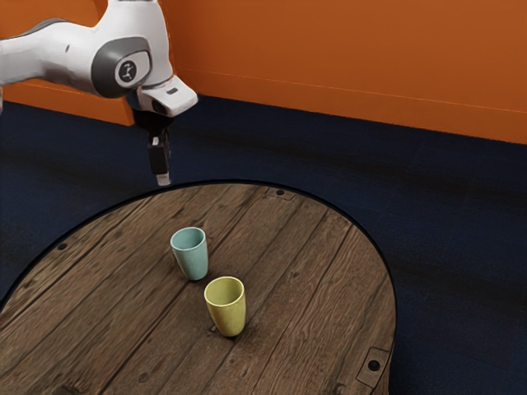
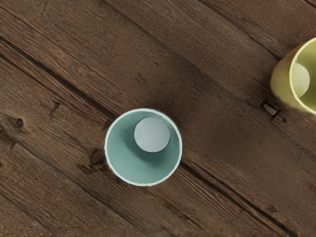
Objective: Place the left cup onto the right cup
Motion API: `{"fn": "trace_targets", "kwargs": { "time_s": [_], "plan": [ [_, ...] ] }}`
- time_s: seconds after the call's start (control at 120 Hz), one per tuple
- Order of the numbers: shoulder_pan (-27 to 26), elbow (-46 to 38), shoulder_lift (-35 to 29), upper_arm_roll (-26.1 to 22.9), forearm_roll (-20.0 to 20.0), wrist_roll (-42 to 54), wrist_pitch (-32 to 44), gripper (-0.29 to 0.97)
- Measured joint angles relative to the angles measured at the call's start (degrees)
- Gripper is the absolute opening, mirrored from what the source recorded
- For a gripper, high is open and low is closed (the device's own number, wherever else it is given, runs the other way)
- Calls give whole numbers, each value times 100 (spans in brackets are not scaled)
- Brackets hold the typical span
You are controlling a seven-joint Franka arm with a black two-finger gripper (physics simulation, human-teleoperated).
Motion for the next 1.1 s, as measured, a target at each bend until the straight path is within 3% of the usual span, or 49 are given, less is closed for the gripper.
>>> {"fn": "trace_targets", "kwargs": {
  "time_s": [0.142, 0.542, 1.1],
  "plan": [
    [550, -91, 260, 4, 22, 79, 246, 68],
    [324, -97, 821, -1, 45, 269, 726, 68],
    [222, 269, 2099, -11, -51, 577, 1485, 68]
  ]
}}
